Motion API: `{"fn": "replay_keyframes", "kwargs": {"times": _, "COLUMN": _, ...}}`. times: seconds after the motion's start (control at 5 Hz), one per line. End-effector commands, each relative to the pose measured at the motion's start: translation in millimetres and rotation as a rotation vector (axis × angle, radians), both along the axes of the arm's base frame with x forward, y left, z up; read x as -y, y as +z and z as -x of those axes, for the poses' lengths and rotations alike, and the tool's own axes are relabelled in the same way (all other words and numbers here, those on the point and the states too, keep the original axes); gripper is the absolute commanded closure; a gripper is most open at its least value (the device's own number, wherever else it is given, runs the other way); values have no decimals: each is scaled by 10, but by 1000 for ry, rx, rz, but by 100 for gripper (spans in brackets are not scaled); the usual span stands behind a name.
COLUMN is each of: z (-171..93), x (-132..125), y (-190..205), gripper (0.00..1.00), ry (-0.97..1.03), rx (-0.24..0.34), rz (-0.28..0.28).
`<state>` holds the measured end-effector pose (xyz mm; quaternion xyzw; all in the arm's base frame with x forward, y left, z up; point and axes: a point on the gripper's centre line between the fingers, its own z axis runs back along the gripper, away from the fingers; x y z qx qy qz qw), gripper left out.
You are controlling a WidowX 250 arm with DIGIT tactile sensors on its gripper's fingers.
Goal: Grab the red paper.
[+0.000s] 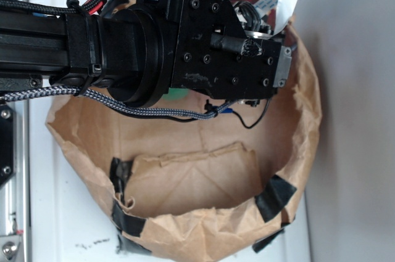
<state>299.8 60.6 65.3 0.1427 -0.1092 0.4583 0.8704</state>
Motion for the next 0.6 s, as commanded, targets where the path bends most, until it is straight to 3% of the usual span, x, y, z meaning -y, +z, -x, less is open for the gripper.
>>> {"fn": "replay_keyframes", "kwargs": {"times": 0.0, "z": 293, "x": -235, "y": 167, "gripper": 0, "ry": -56, "rx": 141, "rz": 76}}
{"fn": "replay_keyframes", "kwargs": {"times": 0.2, "z": 342, "x": -138, "y": 163, "gripper": 0, "ry": -89, "rx": 167, "rz": 56}}
{"fn": "replay_keyframes", "kwargs": {"times": 0.4, "z": 334, "x": -140, "y": 75, "gripper": 0, "ry": -78, "rx": 155, "rz": 21}}
